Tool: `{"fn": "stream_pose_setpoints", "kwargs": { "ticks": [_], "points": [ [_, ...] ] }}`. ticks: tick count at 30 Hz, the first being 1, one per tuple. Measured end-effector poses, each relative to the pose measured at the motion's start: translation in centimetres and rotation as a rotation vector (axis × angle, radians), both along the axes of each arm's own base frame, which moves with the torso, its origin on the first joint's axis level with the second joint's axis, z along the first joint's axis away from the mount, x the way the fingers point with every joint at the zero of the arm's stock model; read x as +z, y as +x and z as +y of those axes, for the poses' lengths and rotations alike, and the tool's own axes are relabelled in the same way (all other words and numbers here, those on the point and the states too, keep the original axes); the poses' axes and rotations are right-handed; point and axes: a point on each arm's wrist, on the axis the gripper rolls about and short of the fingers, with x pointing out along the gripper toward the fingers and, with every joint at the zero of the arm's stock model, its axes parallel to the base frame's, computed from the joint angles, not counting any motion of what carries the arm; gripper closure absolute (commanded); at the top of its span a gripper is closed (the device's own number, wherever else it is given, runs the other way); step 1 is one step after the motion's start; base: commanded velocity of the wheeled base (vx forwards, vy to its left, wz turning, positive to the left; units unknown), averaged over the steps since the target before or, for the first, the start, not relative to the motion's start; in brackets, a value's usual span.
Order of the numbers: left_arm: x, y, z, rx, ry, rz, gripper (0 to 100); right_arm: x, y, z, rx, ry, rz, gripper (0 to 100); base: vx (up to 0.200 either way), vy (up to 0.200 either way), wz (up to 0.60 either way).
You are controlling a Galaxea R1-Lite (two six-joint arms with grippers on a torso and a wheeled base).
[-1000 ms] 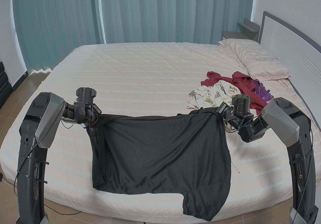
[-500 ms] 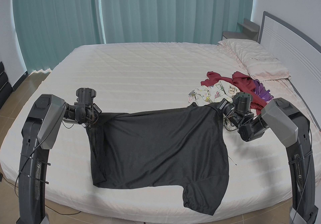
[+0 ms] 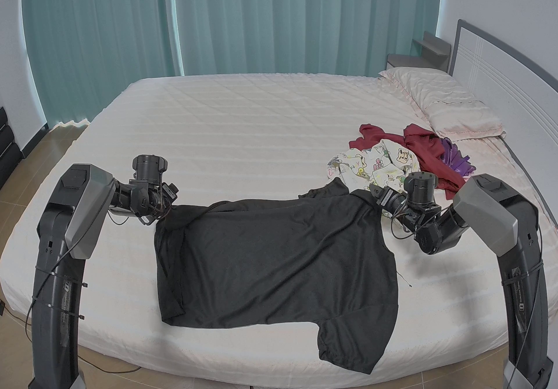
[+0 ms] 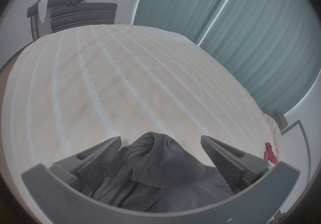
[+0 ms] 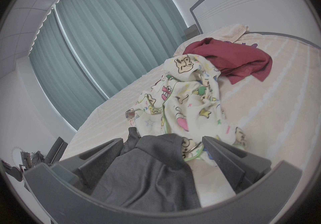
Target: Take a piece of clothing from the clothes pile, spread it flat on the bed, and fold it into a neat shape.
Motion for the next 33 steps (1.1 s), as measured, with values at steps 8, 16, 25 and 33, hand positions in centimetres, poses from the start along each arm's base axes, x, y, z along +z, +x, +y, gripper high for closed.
{"fn": "stream_pose_setpoints", "kwargs": {
  "ticks": [8,16,25,33],
  "points": [
    [1.2,-3.1,0.6,-0.062,-0.069,0.070,0,0.7,-2.6,-1.8,-0.019,-0.003,0.057,0,0.000,0.000,0.00],
    [1.8,-9.5,0.2,-0.119,-0.122,0.160,0,1.2,-7.3,-2.5,-0.012,0.007,0.114,0,-0.025,0.000,0.00],
    [1.6,-18.8,-1.8,-0.218,-0.168,0.274,0,1.3,-13.4,-1.7,0.059,0.037,0.196,0,-0.178,0.000,0.00],
    [0.7,-25.4,-3.2,-0.313,-0.187,0.334,0,1.0,-18.0,-0.9,0.126,0.050,0.259,0,0.000,0.000,0.00]
  ]
}}
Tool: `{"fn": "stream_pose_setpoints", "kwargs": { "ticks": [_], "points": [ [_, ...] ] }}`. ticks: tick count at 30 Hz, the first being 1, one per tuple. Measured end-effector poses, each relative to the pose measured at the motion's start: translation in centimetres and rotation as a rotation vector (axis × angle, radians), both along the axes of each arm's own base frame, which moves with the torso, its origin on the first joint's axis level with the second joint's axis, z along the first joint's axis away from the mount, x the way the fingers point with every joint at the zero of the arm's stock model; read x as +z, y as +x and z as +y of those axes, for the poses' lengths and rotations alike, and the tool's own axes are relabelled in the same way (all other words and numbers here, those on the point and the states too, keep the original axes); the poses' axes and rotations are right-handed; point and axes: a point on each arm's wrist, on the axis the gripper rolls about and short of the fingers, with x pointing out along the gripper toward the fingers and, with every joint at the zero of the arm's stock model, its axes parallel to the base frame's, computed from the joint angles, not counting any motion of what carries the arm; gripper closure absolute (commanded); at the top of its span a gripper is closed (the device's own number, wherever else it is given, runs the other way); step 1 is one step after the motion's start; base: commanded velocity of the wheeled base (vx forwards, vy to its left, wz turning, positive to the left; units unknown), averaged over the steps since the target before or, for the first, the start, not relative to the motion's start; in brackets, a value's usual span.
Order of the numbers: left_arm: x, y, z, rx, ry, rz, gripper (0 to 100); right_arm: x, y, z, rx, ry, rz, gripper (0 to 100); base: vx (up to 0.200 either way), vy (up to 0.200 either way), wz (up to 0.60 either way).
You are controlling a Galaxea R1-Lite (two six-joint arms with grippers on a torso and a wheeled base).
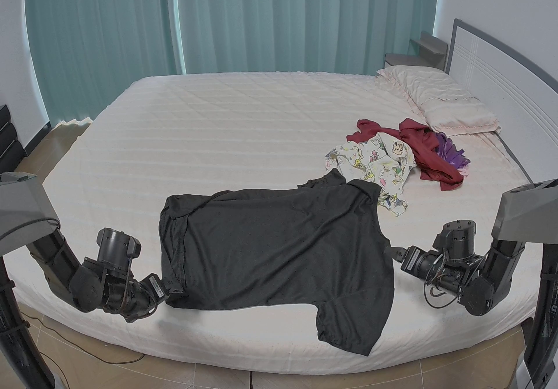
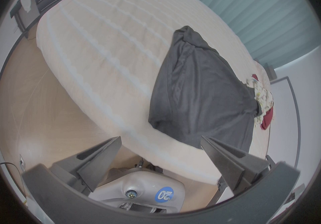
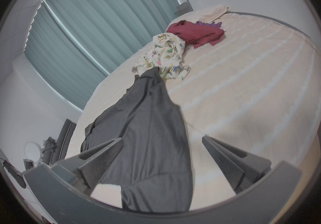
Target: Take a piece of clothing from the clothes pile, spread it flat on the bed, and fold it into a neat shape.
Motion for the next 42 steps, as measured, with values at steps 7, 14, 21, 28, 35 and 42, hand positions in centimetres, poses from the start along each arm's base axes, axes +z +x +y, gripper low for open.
{"fn": "stream_pose_setpoints", "kwargs": {
  "ticks": [7,14,21,28,35,42],
  "points": [
    [-1.3,0.8,-1.4,-0.006,0.052,-0.094,0,-0.3,-1.3,0.8,0.029,0.011,0.027,0,0.000,0.000,0.00],
    [-2.9,4.2,-2.5,0.030,0.119,-0.145,0,-0.5,-1.7,1.5,0.042,0.030,0.029,0,0.000,0.000,0.00],
    [-4.4,6.0,-3.2,0.017,0.204,-0.122,0,-0.4,-1.9,2.0,0.056,0.034,0.026,0,0.000,0.000,0.00],
    [-5.8,6.7,-2.6,-0.017,0.384,-0.094,0,-0.1,-1.9,2.1,0.057,0.040,0.005,0,0.000,0.000,0.00],
    [-6.8,6.1,-0.6,-0.020,0.499,0.020,0,0.1,-1.9,2.1,0.057,0.043,-0.005,0,0.000,0.000,0.00],
    [-6.4,5.4,3.3,0.046,0.584,0.097,0,0.1,-1.9,2.1,0.058,0.045,-0.004,0,0.000,0.000,0.00]
  ]
}}
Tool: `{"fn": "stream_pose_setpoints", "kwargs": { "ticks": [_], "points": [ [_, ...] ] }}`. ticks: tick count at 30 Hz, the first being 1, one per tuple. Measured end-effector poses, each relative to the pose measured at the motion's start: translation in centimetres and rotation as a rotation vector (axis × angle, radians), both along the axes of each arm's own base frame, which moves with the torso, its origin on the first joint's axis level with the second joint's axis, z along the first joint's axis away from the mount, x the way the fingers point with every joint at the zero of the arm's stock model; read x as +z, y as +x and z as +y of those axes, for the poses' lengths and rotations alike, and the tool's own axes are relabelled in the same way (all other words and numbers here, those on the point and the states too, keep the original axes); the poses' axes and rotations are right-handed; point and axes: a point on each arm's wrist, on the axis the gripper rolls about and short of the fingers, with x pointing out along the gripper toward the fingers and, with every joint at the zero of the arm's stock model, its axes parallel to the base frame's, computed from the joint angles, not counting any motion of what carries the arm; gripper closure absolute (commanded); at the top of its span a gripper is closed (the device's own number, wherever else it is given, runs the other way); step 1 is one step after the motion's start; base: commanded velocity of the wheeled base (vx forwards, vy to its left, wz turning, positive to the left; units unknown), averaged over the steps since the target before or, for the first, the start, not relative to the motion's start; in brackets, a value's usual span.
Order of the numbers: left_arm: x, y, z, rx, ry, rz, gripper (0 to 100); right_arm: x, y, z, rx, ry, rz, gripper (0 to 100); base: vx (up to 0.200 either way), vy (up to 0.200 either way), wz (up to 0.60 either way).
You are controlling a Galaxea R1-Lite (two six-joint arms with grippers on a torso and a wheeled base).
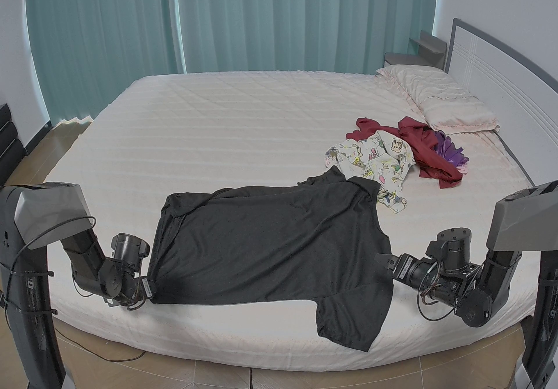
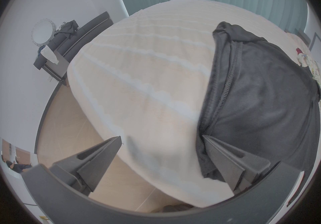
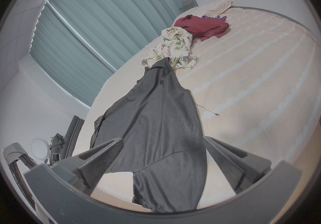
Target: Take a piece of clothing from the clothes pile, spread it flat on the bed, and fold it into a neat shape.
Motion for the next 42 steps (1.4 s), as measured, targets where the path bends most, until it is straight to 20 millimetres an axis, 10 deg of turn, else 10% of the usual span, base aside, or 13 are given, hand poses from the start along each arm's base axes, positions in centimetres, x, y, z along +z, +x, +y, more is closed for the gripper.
{"fn": "stream_pose_setpoints", "kwargs": {
  "ticks": [15,42],
  "points": [
    [1.0,-2.3,4.4,0.046,-0.034,0.071,0,-0.1,-0.2,0.4,0.014,-0.001,0.004,0,0.000,0.000,0.00],
    [3.4,-2.3,0.5,-0.046,-0.390,-0.070,0,-3.1,-1.1,1.5,0.062,-0.038,0.103,0,0.000,0.000,0.00]
  ]
}}
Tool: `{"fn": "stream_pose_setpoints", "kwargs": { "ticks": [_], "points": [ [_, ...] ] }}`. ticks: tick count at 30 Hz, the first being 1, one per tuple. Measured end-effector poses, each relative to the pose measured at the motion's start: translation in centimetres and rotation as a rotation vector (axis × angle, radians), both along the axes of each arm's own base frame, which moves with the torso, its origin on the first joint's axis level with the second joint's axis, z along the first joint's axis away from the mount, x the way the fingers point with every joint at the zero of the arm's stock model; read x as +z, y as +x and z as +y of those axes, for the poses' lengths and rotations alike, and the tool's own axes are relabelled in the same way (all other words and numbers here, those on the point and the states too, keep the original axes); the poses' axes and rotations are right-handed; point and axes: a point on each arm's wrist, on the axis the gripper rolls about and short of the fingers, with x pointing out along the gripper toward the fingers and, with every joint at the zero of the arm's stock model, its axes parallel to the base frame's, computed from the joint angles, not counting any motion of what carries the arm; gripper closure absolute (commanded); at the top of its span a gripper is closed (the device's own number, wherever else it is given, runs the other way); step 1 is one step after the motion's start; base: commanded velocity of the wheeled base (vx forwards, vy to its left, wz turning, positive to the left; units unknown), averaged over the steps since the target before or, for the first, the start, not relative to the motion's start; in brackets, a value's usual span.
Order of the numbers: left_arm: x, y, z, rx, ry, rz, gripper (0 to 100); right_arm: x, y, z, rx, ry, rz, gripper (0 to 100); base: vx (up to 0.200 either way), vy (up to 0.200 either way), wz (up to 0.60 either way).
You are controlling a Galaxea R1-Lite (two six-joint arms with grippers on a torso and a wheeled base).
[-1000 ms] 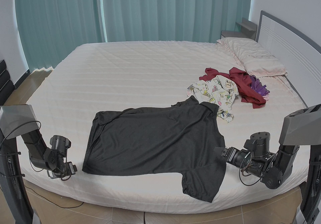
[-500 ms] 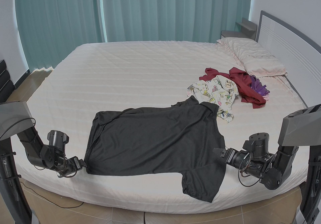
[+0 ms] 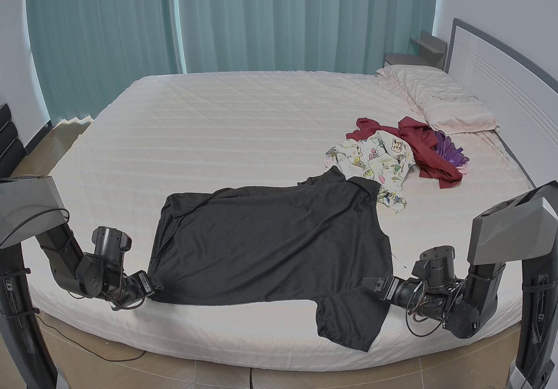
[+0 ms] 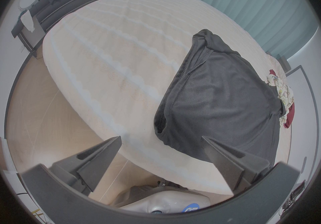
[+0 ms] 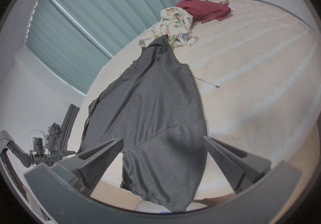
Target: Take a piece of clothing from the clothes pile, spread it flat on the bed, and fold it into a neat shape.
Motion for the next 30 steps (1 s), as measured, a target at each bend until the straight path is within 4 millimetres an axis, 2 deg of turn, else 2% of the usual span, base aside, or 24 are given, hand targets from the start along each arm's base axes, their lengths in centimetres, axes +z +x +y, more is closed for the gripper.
{"fn": "stream_pose_setpoints", "kwargs": {
  "ticks": [9,19,20,26,30],
  "points": [
    [0.2,0.4,0.0,0.002,-0.002,-0.051,0,-1.1,0.1,0.2,0.007,-0.013,0.026,0,0.000,0.000,0.00],
    [-2.8,2.2,-0.7,0.007,0.063,-0.142,0,-1.9,0.0,0.2,0.010,-0.028,0.047,0,0.000,0.000,0.00],
    [-3.1,2.2,-0.8,0.004,0.065,-0.136,100,-2.0,0.0,0.2,0.009,-0.031,0.052,0,0.000,0.000,0.00],
    [-4.0,2.3,-1.2,0.000,0.066,-0.115,100,-2.8,0.0,0.0,0.019,-0.064,0.069,0,0.000,0.000,0.00],
    [-4.2,2.3,-1.2,0.001,0.063,-0.112,100,-3.3,0.6,-0.2,0.013,-0.076,0.061,0,0.000,0.000,0.00]
  ]
}}
